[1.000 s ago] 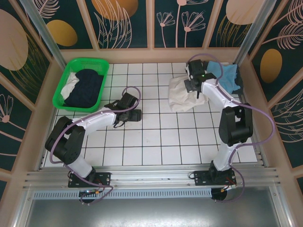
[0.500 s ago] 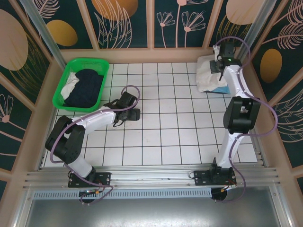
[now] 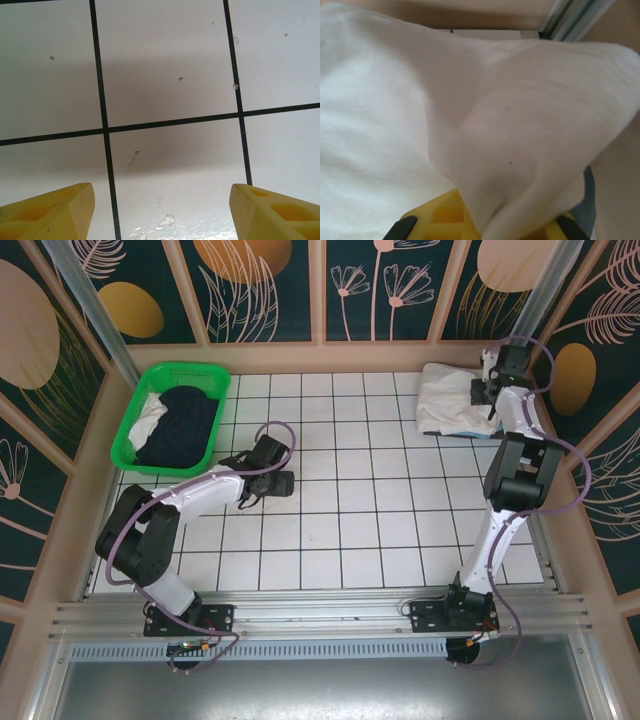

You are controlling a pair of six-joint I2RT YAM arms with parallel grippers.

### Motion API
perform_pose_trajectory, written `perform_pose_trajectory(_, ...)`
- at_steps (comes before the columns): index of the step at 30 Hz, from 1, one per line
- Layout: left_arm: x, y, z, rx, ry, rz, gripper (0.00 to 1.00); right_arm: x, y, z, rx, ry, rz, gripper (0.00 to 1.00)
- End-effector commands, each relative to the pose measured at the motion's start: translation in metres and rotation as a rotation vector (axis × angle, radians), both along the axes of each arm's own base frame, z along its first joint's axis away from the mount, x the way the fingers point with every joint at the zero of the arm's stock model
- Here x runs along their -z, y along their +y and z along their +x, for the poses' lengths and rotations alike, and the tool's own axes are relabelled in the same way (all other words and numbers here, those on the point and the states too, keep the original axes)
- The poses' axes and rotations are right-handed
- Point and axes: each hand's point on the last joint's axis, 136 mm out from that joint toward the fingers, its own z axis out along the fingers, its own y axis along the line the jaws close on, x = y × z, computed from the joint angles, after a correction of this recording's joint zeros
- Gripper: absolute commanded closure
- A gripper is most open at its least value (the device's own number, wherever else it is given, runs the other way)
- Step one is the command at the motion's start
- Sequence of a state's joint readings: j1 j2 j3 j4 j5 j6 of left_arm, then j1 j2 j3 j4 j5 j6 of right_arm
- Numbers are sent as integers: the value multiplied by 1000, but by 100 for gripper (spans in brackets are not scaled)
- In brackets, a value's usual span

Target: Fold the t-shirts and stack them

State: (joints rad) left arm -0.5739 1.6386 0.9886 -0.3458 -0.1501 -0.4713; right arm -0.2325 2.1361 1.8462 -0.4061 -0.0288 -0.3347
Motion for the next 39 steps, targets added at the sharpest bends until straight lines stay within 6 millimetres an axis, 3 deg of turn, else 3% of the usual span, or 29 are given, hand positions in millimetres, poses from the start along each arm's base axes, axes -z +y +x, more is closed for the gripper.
perform_pose_trajectory(1,-10,7,2,-14,-12,20,28,-7,-32,6,43,-63,-6,100)
perform_pose_trajectory(5,-12,5,4,-14,-12,10,28,8,-39,5,31,-46,25,96)
perform_pose_trajectory(6,-14,5,4,-15,-14,7,28,9,-40,5,32,-40,18,92)
perform_pose_trajectory(7,-14,3,5,-13,-14,3,28,9,-40,6,34,-37,16,81)
perform_pose_trajectory(8,-15,2,5,-14,-14,-1,27,6,-39,6,33,-36,17,71)
perform_pose_trajectory(11,-18,0,7,-13,-21,-12,22,-12,-38,4,51,-59,29,65)
perform_pose_trajectory(13,-21,-1,7,-11,-25,-19,21,-27,-40,-1,89,-83,13,53)
perform_pose_trajectory(16,-25,-2,7,-8,-33,-29,18,-47,-41,-13,147,-119,-14,51)
perform_pose_trajectory(21,-37,-8,10,6,-64,-67,12,-44,-33,-31,221,-130,-33,50)
perform_pose_trajectory(26,-58,-14,16,19,-127,-117,2,-50,5,-40,125,-302,117,47)
perform_pose_trajectory(29,-68,-16,18,25,-159,-141,1,-56,28,-37,42,-392,198,45)
perform_pose_trajectory(32,-80,-19,19,32,-194,-167,1,-42,28,-21,44,-377,250,44)
perform_pose_trajectory(35,-98,-17,20,29,-259,-194,1,-8,16,-8,105,-298,273,46)
perform_pose_trajectory(38,-124,-10,21,6,-352,-217,1,28,-1,-9,198,-213,264,46)
perform_pose_trajectory(39,-124,-6,17,1,-367,-215,2,40,-5,-10,217,-189,263,46)
